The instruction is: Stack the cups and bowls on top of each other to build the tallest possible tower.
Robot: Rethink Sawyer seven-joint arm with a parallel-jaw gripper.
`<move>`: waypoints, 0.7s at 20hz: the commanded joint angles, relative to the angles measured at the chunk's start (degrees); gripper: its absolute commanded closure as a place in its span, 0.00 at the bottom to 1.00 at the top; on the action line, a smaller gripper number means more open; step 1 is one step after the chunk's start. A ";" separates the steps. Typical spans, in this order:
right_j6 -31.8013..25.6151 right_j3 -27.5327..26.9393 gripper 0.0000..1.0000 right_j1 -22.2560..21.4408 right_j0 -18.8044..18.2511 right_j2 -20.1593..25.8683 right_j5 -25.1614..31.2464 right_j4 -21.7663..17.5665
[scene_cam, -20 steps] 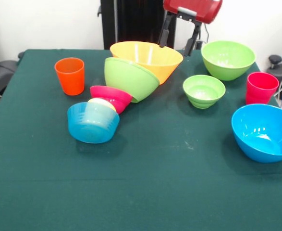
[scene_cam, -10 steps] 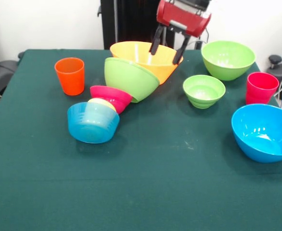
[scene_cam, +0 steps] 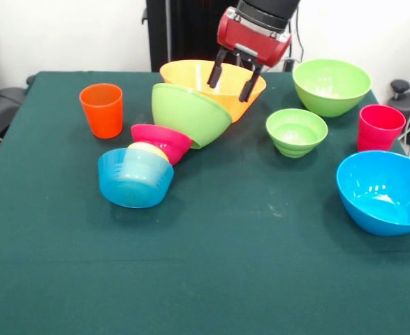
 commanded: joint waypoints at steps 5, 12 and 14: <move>6.73 8.90 0.00 -6.03 -1.16 9.50 11.13 4.36; 7.92 10.84 0.00 -4.87 0.66 8.05 8.24 4.09; 8.31 10.81 0.00 -3.49 0.06 8.82 7.13 4.58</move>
